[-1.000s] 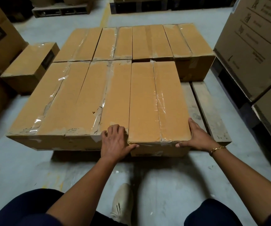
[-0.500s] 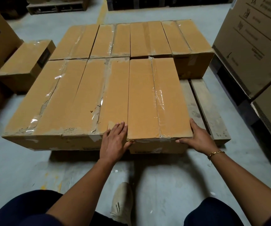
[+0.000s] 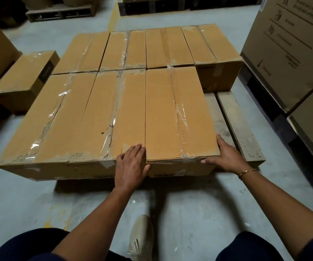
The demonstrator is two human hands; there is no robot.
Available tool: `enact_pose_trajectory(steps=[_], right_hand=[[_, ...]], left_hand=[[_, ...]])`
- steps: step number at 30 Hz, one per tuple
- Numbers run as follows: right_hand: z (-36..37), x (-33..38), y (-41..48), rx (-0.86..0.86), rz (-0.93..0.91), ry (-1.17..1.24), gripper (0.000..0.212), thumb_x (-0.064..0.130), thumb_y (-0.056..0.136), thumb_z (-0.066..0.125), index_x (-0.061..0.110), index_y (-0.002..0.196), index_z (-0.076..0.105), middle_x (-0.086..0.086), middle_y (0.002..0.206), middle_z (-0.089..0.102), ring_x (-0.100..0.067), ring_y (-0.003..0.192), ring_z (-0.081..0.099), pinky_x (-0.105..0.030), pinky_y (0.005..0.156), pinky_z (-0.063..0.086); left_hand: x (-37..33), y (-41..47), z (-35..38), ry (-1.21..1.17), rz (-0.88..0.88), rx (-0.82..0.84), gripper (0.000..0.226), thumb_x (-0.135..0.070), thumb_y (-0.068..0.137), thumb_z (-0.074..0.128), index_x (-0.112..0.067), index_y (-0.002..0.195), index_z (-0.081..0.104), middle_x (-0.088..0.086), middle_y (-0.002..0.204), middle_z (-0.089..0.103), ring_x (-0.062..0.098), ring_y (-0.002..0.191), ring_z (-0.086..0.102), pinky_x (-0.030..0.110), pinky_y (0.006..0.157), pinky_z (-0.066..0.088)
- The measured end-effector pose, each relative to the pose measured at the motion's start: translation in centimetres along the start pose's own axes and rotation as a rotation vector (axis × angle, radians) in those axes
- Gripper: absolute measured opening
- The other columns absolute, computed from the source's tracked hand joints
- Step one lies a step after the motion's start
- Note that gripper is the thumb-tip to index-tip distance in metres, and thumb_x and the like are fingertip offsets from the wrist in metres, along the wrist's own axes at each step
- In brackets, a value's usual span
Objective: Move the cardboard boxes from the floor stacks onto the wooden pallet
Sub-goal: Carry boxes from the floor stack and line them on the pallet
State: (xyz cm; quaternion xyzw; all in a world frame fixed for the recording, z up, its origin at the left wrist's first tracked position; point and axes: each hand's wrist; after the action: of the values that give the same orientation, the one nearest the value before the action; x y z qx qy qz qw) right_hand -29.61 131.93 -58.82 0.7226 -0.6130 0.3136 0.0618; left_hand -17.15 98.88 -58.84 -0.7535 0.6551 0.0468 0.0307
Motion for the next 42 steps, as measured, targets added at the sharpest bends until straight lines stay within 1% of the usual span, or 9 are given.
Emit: enact_pose_trajectory(steps=[5,9,15,22,27,31,34,38,42], right_hand=[[0.4,-0.4,-0.2,-0.028,-0.024,0.027,0.129,0.05,0.07,0.089,0.023,0.163,0.005,-0.008,0.153,0.049,-0.03,0.133,0.052,-0.04,0.107,0.045],[0.4,-0.4,0.0,-0.043,-0.018,0.008,0.127,0.055,0.069,0.088,0.022,0.163,0.01,-0.006,0.155,0.047,-0.029,0.135,0.051,-0.041,0.108,0.046],[0.3,-0.3,0.5,-0.046,-0.003,0.0,0.125,0.061,0.066,0.085,0.029,0.161,0.011,-0.006,0.148,0.054,-0.03,0.128,0.055,-0.046,0.104,0.05],[0.5,-0.7,0.8,-0.059,-0.008,0.004,0.124,0.057,0.069,0.086,0.026,0.162,0.011,-0.007,0.145,0.056,-0.03,0.126,0.056,-0.045,0.103,0.05],[0.2,-0.7,0.6,-0.034,-0.01,0.011,0.127,0.058,0.068,0.087,0.027,0.162,0.007,-0.008,0.149,0.053,-0.032,0.129,0.054,-0.046,0.105,0.049],[0.0,-1.2,0.4,-0.027,-0.002,0.023,0.121,0.051,0.071,0.088,0.026,0.162,0.013,-0.01,0.14,0.061,-0.03,0.121,0.059,-0.037,0.096,0.05],[0.0,-1.2,0.3,-0.046,-0.007,-0.011,0.116,0.049,0.075,0.086,0.023,0.163,0.014,-0.015,0.139,0.06,-0.032,0.119,0.06,-0.036,0.093,0.049],[-0.1,-0.8,0.2,-0.06,-0.009,-0.035,0.115,0.05,0.076,0.085,0.023,0.163,0.015,-0.018,0.143,0.056,-0.03,0.108,0.063,-0.031,0.084,0.047],[-0.1,-0.9,0.3,-0.079,-0.009,-0.032,0.114,0.05,0.075,0.085,0.023,0.163,0.018,-0.018,0.135,0.062,-0.03,0.103,0.064,-0.031,0.079,0.046]], left_hand=[[0.4,-0.2,0.7,0.054,0.073,0.012,0.075,-0.051,0.1,0.052,-0.022,0.161,0.021,0.003,0.167,0.026,0.022,0.153,0.026,0.046,0.118,0.03],[0.5,0.0,0.8,0.058,0.067,0.023,0.069,-0.048,0.102,0.049,-0.023,0.161,0.023,0.0,0.167,0.025,0.021,0.153,0.026,0.045,0.118,0.032],[0.4,0.3,0.6,0.053,0.051,0.018,0.063,-0.047,0.104,0.047,-0.026,0.16,0.028,-0.003,0.165,0.03,0.018,0.152,0.029,0.042,0.116,0.034],[0.3,0.5,0.4,0.051,0.044,0.008,0.059,-0.044,0.103,0.05,-0.024,0.157,0.037,-0.003,0.162,0.038,0.019,0.149,0.036,0.041,0.111,0.038],[0.3,0.3,0.4,0.068,0.059,0.039,0.064,-0.046,0.104,0.046,-0.024,0.161,0.025,-0.002,0.167,0.026,0.018,0.153,0.027,0.041,0.116,0.032],[0.5,0.2,0.5,0.067,0.075,0.041,0.063,-0.044,0.104,0.047,-0.021,0.16,0.027,0.0,0.166,0.028,0.02,0.152,0.029,0.044,0.115,0.034],[0.7,0.3,0.6,0.069,0.078,0.044,0.06,-0.041,0.105,0.045,-0.022,0.16,0.027,-0.001,0.166,0.029,0.019,0.152,0.03,0.043,0.114,0.036],[0.6,0.4,0.6,0.051,0.074,0.035,0.057,-0.04,0.106,0.043,-0.022,0.159,0.03,-0.001,0.164,0.032,0.02,0.151,0.032,0.043,0.113,0.037],[0.4,0.5,0.6,0.033,0.055,0.031,0.056,-0.043,0.106,0.042,-0.022,0.157,0.034,0.0,0.163,0.036,0.021,0.149,0.035,0.045,0.112,0.038]])
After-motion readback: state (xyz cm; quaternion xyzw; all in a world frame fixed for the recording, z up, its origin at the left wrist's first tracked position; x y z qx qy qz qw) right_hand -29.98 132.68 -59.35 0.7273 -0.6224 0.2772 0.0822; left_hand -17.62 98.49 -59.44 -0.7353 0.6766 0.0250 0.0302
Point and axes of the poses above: each hand's wrist, its own y-axis towards the middle knuckle, its own z-axis out of the palm, x = y × z
